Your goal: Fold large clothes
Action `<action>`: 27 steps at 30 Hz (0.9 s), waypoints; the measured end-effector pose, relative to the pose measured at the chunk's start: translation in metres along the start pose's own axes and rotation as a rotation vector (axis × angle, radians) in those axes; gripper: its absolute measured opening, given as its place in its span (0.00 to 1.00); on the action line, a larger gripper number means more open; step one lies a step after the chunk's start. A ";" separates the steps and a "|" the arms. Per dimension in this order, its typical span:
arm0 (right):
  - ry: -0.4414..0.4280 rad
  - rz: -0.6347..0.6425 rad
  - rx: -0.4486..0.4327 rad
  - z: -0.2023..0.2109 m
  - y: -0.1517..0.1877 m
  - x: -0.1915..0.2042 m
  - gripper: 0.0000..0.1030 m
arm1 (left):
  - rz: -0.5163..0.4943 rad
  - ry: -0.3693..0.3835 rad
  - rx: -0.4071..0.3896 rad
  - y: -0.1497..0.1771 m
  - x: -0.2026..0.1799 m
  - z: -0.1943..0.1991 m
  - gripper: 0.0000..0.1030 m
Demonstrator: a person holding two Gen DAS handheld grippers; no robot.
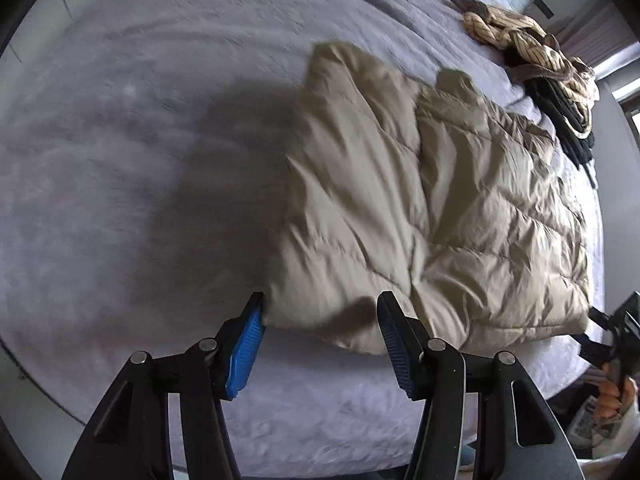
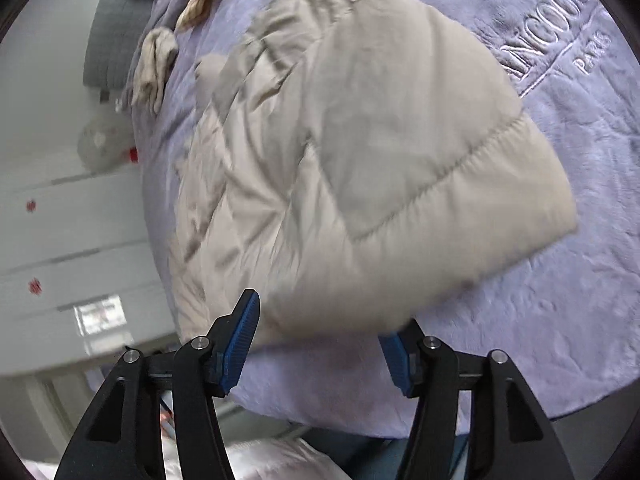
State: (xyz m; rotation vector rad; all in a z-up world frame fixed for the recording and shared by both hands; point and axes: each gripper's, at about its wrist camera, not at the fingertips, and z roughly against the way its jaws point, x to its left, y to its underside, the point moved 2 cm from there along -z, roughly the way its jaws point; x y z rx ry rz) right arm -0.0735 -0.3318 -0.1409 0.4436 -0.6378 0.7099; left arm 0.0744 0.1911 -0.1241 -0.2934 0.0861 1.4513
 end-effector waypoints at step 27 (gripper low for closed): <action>0.280 0.378 0.074 -0.066 0.093 0.108 0.77 | 0.011 0.325 0.153 -0.099 0.017 -0.084 0.99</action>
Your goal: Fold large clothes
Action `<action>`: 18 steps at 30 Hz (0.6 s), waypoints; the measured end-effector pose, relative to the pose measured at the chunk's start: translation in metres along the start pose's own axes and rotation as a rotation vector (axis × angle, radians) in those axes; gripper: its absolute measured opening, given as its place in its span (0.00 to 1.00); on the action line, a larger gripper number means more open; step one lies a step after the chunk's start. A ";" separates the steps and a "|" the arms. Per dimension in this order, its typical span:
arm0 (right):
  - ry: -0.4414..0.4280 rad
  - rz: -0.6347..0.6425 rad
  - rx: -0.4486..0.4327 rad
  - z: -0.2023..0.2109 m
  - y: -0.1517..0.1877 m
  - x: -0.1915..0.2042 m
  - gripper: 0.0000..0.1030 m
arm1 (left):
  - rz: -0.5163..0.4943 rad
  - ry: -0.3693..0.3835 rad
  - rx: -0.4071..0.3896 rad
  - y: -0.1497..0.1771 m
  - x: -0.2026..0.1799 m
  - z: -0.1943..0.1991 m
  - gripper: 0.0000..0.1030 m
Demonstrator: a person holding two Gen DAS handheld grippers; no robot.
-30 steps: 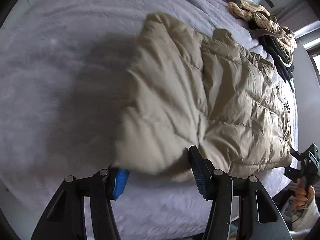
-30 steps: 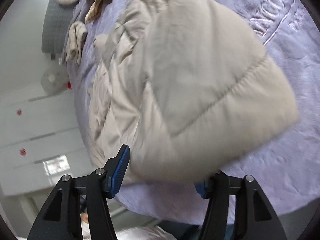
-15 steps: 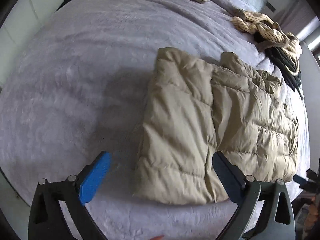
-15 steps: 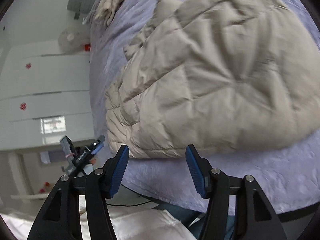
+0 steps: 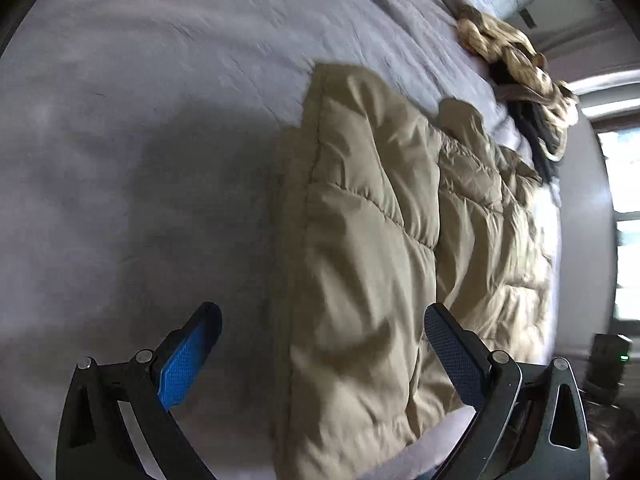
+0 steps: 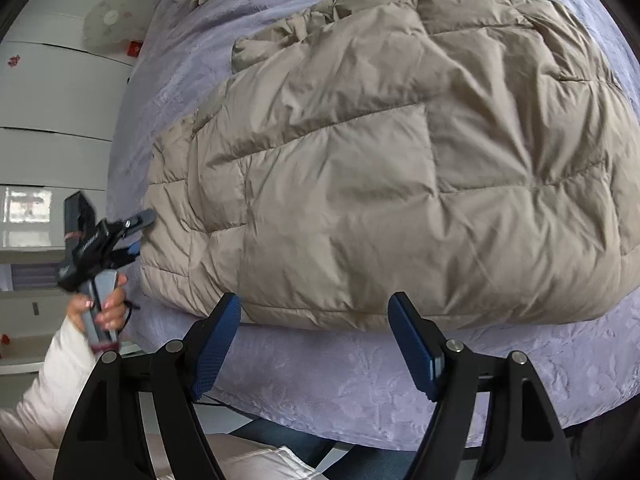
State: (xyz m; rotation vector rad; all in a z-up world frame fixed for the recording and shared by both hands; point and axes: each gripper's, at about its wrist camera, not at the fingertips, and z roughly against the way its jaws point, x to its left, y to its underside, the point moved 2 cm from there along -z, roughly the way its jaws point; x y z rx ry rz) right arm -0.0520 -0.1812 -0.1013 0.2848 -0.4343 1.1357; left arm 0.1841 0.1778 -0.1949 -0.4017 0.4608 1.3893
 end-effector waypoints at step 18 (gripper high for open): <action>0.128 0.068 -0.204 -0.009 -0.035 0.032 0.18 | -0.209 0.264 0.266 -0.013 -0.040 -0.058 0.27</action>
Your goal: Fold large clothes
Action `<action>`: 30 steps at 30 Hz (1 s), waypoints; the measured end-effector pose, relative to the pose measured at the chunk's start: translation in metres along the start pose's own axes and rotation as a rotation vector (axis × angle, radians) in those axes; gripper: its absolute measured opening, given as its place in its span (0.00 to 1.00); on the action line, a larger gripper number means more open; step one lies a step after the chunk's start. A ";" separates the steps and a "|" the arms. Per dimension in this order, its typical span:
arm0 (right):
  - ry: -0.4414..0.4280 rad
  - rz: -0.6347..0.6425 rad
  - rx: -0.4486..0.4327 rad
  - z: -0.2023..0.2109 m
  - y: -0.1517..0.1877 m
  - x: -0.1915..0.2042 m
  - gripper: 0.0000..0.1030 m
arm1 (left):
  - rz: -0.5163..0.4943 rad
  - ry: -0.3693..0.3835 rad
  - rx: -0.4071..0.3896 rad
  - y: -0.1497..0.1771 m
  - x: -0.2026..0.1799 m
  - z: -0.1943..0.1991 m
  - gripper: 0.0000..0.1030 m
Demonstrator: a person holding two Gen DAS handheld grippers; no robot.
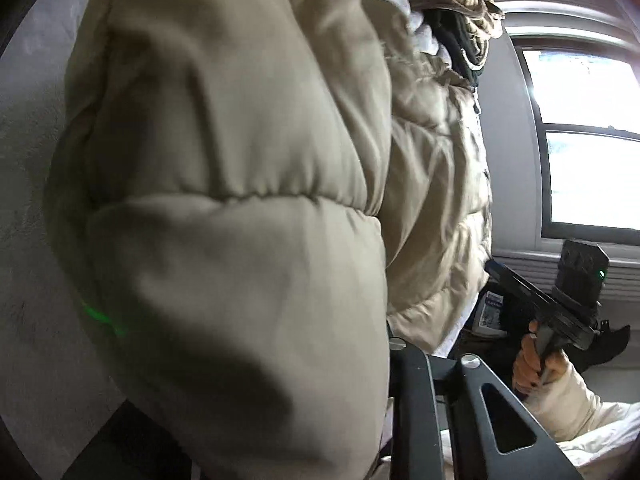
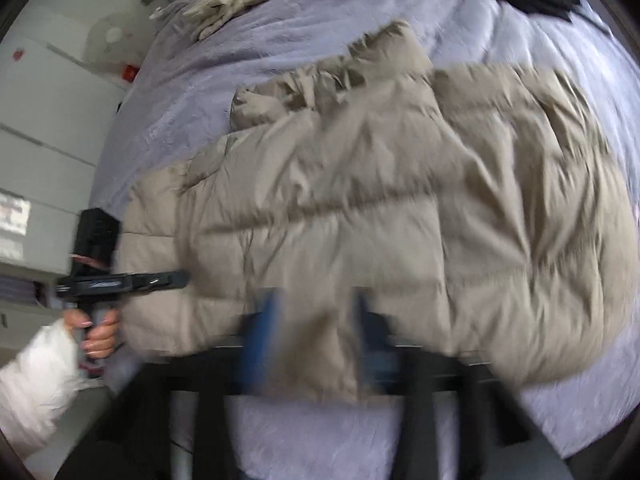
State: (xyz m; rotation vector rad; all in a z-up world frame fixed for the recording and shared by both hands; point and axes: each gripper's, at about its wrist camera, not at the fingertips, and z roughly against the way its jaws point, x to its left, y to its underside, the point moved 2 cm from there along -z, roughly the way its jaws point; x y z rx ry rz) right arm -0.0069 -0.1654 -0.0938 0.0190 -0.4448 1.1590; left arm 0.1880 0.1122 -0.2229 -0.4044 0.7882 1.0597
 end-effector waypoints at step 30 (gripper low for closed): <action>-0.314 -0.198 0.062 -0.027 0.031 -0.088 0.02 | -0.172 -0.077 -0.039 -0.032 -0.292 -0.087 0.27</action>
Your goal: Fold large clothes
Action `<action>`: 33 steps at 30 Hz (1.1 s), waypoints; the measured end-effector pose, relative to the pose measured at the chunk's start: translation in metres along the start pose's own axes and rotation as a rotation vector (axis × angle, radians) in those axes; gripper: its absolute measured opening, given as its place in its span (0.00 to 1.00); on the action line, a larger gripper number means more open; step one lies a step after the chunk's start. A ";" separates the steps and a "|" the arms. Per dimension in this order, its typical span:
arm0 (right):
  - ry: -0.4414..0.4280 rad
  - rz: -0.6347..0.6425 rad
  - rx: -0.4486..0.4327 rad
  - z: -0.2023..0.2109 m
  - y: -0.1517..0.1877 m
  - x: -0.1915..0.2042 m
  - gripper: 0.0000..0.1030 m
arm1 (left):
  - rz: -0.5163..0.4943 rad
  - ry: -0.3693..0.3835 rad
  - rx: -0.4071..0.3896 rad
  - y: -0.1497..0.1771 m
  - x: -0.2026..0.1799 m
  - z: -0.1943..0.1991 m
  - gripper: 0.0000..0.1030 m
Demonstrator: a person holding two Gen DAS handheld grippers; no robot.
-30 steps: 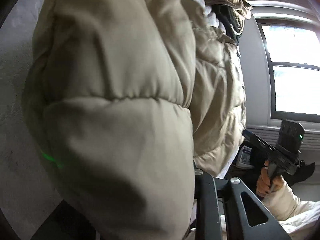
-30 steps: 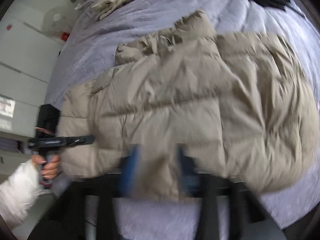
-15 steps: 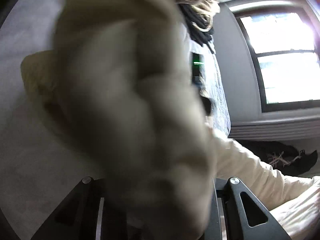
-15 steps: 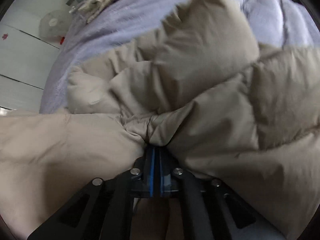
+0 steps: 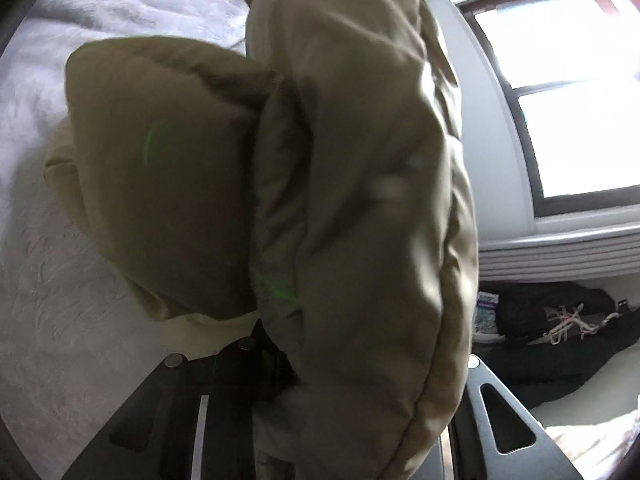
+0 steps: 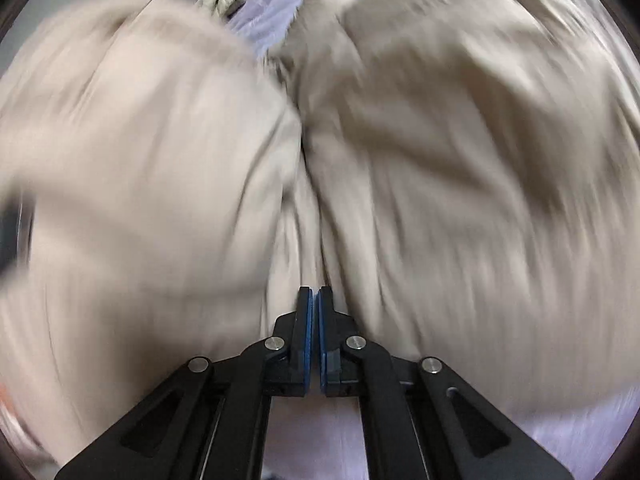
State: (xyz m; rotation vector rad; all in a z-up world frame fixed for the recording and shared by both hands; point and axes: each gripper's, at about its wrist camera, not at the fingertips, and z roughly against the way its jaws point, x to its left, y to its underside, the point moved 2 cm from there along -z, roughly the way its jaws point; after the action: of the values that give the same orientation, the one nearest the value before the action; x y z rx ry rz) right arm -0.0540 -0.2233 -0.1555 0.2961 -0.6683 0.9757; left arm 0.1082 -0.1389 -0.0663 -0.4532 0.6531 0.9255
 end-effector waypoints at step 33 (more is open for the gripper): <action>0.277 0.048 -0.377 0.133 0.038 -0.025 0.33 | -0.371 -0.202 -0.203 -0.056 -0.146 -0.081 0.77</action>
State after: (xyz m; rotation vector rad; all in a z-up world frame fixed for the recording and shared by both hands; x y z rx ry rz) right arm -0.1465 -0.2876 -0.0723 -0.1855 -0.5924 0.8949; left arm 0.0663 -0.3035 -0.0200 -0.6287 0.2779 0.6736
